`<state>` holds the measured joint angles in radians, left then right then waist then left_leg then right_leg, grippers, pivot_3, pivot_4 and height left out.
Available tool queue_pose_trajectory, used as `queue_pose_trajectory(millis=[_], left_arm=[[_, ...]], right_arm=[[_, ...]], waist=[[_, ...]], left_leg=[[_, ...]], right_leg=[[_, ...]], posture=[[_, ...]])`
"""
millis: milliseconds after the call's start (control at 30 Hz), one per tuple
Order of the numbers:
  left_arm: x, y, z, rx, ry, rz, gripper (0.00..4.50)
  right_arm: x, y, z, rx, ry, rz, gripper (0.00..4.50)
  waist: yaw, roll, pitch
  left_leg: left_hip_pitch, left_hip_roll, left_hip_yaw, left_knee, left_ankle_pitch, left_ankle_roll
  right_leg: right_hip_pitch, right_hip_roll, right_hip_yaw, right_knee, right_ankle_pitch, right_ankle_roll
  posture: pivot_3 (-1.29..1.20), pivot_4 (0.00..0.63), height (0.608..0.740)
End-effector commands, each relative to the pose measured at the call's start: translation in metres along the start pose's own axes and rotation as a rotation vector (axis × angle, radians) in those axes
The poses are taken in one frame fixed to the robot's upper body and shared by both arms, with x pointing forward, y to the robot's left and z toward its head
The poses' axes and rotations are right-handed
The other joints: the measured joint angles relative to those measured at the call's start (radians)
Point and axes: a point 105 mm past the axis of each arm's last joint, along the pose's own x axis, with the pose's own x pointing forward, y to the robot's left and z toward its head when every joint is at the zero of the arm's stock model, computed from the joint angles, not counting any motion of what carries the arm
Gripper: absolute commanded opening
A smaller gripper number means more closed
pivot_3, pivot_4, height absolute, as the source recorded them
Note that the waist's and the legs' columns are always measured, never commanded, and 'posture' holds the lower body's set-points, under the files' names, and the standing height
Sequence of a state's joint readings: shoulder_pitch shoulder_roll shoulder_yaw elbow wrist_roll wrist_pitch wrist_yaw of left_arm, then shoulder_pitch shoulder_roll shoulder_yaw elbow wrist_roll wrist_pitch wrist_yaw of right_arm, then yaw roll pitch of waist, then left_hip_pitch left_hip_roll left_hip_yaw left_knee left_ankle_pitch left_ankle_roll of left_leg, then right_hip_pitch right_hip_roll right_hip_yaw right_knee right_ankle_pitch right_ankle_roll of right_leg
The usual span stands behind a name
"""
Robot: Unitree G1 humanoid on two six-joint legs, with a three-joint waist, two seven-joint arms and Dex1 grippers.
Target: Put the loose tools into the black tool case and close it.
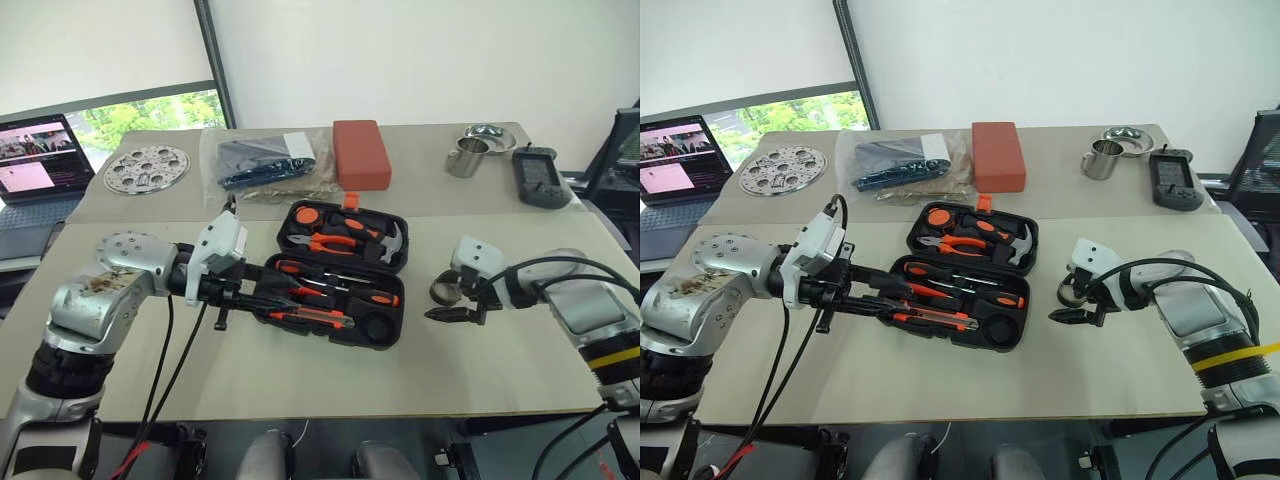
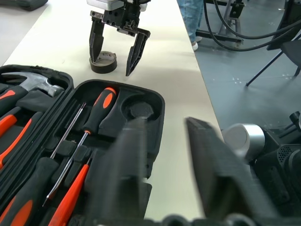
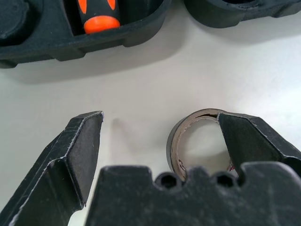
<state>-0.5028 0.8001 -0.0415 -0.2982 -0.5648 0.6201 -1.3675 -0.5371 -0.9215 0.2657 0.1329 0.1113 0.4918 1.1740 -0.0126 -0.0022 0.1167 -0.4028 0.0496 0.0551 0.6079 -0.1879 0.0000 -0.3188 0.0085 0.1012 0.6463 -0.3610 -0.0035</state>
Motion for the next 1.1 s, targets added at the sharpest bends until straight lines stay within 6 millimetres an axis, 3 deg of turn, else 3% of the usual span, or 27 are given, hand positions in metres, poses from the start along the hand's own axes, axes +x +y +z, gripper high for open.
queue_pose_trajectory(millis=[33,67,167,300,433,567,667,733,800,967,1100], left_arm=[[-0.005,-0.001,0.012,0.062,0.0,-0.016,3.17],[-0.005,0.0,0.012,0.069,0.005,-0.018,3.42],[-0.007,0.001,0.012,0.08,0.012,-0.02,4.5],[-0.007,0.001,0.013,0.088,0.016,-0.023,4.5],[-0.009,0.001,0.012,0.093,0.021,-0.015,4.5],[-0.011,0.002,0.01,0.091,0.031,-0.007,4.5],[-0.013,0.002,0.006,0.087,0.044,-0.006,4.5],[-0.014,0.001,0.003,0.086,0.055,-0.006,4.5],[-0.015,0.001,0.001,0.087,0.061,-0.006,4.5],[-0.013,0.0,0.001,0.096,0.062,-0.017,4.5],[-0.012,0.0,0.001,0.099,0.065,-0.025,4.5]], right_arm=[[-0.003,-0.002,-0.003,0.005,0.031,0.007,3.98],[-0.003,-0.002,-0.004,0.009,0.04,0.008,3.83],[-0.002,-0.001,-0.011,0.016,0.083,0.017,2.69],[0.002,-0.001,-0.021,0.026,0.121,0.02,1.41],[0.003,-0.005,-0.011,0.009,0.073,-0.004,0.09],[-0.008,-0.006,0.004,-0.059,0.038,-0.021,0.02],[-0.017,0.005,0.028,-0.161,0.0,0.017,0.02],[-0.021,0.028,0.054,-0.26,-0.041,0.102,0.02],[-0.022,0.052,0.068,-0.336,-0.056,0.191,0.02],[-0.005,0.098,0.075,-0.389,-0.066,0.335,0.02],[0.012,0.096,0.066,-0.421,-0.008,0.312,0.02]], waist=[[0.0,0.0,0.0],[0.0,0.0,0.0],[0.0,0.0,0.0],[0.0,0.0,0.0],[0.0,0.0,0.0],[-0.003,0.0,0.0],[-0.003,0.002,0.002],[-0.005,0.003,0.002],[-0.005,0.003,0.002],[-0.001,0.002,0.003],[0.0,0.001,0.003]], left_leg=[[0.0,0.0,0.0,0.0,0.0,0.0],[0.0,0.0,0.0,0.0,0.0,0.0],[0.0,0.0,0.0,0.0,0.0,0.0],[0.0,0.0,0.0,0.0,0.0,0.0],[0.0,0.0,0.0,0.0,0.0,0.0],[0.0,0.0,0.0,0.0,0.0,0.0],[0.0,0.0,0.0,0.0,0.0,0.0],[0.0,0.0,0.001,0.0,0.0,0.0],[0.0,0.001,0.0,-0.001,0.0,0.0],[0.0,0.002,-0.001,-0.001,0.0,0.0],[-0.001,0.0,-0.001,0.0,0.0,0.0]], right_leg=[[0.0,0.0,0.0,0.0,0.0,0.0],[0.0,0.0,0.0,0.0,0.0,0.0],[0.0,0.0,0.0,0.0,0.0,0.0],[0.0,0.0,0.0,0.0,0.0,0.0],[0.0,0.0,0.0,0.0,0.0,0.0],[0.0,0.0,0.0,0.0,0.0,0.0],[-0.001,0.0,0.0,0.0,0.0,0.0],[-0.001,0.001,0.0,0.0,0.0,0.0],[-0.001,0.001,0.0,0.001,0.0,0.0],[-0.001,0.0,-0.002,0.001,0.0,0.0],[-0.001,-0.001,-0.001,0.0,0.0,0.0]], posture=[[0.0,0.15,0.74],[0.0,0.15,0.74],[0.0,0.15,0.74],[0.0,0.15,0.74],[0.0,0.15,0.74],[0.0,0.15,0.74],[0.0,0.15,0.74],[0.0,0.15,0.74],[0.0,0.15,0.74],[0.0,0.15,0.74],[0.0,0.15,0.74]])
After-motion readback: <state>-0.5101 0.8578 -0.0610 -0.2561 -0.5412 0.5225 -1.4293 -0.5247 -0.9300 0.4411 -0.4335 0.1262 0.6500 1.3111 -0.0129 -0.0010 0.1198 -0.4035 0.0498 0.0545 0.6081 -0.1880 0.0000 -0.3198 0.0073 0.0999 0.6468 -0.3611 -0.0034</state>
